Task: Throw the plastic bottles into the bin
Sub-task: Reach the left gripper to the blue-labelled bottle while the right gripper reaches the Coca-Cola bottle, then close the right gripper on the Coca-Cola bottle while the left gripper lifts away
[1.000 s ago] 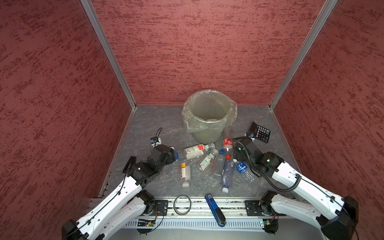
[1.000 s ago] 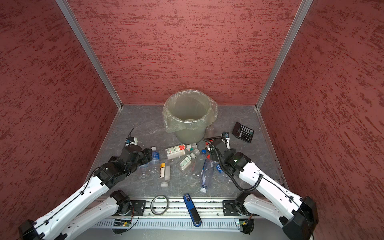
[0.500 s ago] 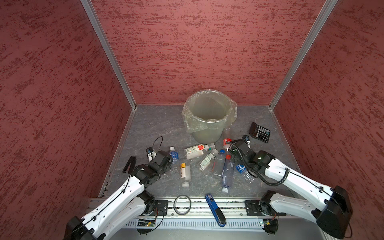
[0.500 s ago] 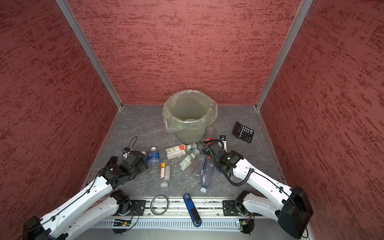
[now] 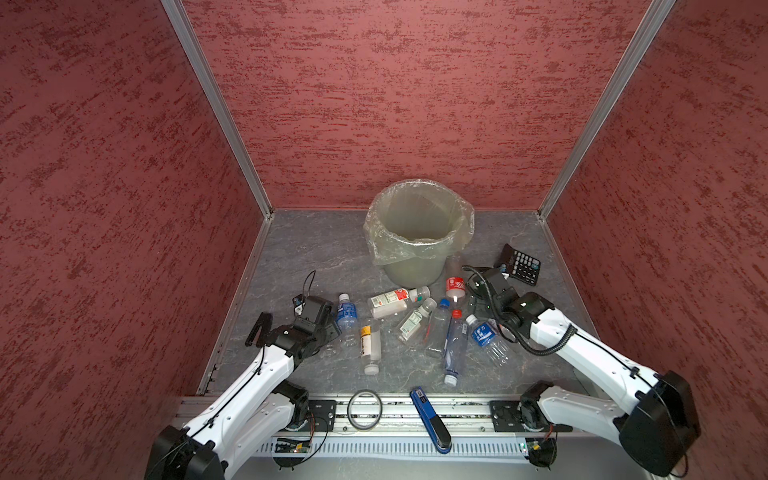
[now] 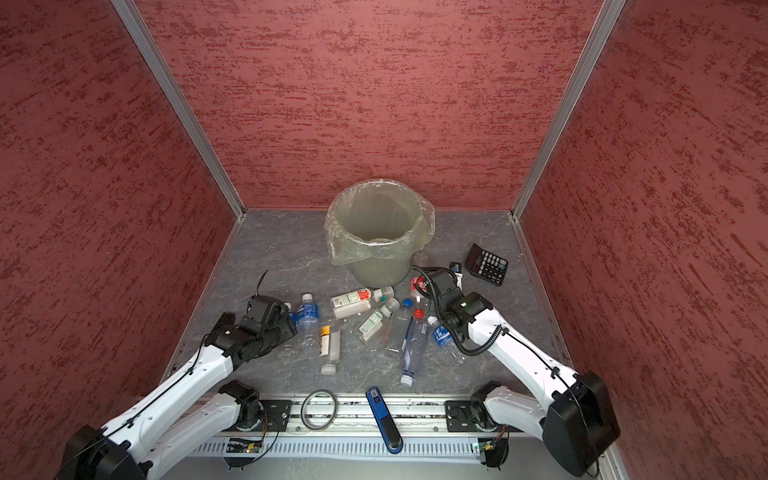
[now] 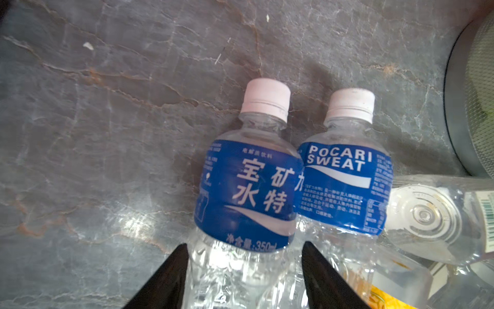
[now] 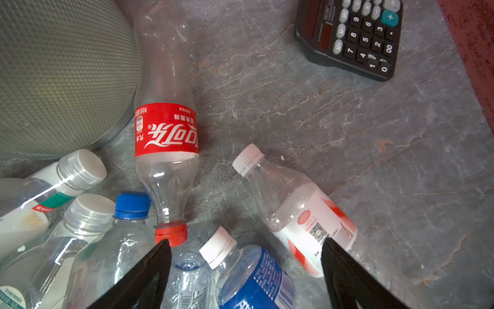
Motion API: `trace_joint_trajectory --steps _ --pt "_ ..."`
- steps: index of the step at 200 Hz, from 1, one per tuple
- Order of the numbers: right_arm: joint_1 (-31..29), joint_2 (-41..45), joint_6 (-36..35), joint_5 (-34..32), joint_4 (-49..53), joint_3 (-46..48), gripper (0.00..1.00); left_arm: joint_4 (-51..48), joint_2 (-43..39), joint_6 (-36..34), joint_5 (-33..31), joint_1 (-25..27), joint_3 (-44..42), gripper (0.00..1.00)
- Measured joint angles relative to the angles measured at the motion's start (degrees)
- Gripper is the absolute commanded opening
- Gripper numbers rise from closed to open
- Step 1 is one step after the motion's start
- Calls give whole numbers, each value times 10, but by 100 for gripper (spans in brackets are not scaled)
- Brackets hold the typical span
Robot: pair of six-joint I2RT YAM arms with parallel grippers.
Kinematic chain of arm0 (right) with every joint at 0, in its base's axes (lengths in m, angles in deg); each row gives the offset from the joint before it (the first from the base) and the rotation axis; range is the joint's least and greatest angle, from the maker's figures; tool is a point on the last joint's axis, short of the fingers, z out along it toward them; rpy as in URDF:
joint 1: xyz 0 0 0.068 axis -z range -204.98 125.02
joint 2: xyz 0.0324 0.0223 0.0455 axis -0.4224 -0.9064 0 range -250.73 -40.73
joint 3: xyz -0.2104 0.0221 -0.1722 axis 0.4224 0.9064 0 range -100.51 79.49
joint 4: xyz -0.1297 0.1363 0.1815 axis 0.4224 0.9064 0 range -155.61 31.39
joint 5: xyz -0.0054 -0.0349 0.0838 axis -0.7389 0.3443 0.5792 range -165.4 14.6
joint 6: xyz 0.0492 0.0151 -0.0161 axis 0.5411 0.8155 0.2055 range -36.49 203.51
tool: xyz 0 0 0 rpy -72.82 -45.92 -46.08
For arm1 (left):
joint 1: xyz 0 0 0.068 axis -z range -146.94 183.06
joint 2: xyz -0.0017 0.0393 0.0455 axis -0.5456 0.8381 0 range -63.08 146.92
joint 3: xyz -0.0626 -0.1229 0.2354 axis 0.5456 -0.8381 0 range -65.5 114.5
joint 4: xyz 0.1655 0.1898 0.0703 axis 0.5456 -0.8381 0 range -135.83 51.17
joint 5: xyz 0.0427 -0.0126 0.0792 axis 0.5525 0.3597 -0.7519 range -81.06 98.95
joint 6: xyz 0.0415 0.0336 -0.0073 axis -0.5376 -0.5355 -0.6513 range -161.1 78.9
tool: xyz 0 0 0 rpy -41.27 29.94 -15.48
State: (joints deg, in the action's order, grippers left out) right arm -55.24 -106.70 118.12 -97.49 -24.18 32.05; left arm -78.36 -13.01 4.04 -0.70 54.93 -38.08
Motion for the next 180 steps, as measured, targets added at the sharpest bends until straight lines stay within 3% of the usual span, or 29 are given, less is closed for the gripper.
trace_joint_trajectory --steps 46,62,88,118,151,180 --pt "32 -16 -29 22 -28 -9 87 7 36 -7 11 -7 0 68" --pt "39 -19 -37 29 -34 -9 87 12 42 -9 15 -13 0 61" --pt "48 -21 -47 39 -42 -9 85 30 59 -11 19 -20 5 61" --pt "50 -21 -52 49 -49 -9 85 50 71 -13 24 -26 5 71" --pt "50 -20 -55 56 -57 -9 86 51 94 -13 38 -30 3 71" --pt "50 -15 -56 59 -61 -9 86 51 96 -14 38 -32 3 57"
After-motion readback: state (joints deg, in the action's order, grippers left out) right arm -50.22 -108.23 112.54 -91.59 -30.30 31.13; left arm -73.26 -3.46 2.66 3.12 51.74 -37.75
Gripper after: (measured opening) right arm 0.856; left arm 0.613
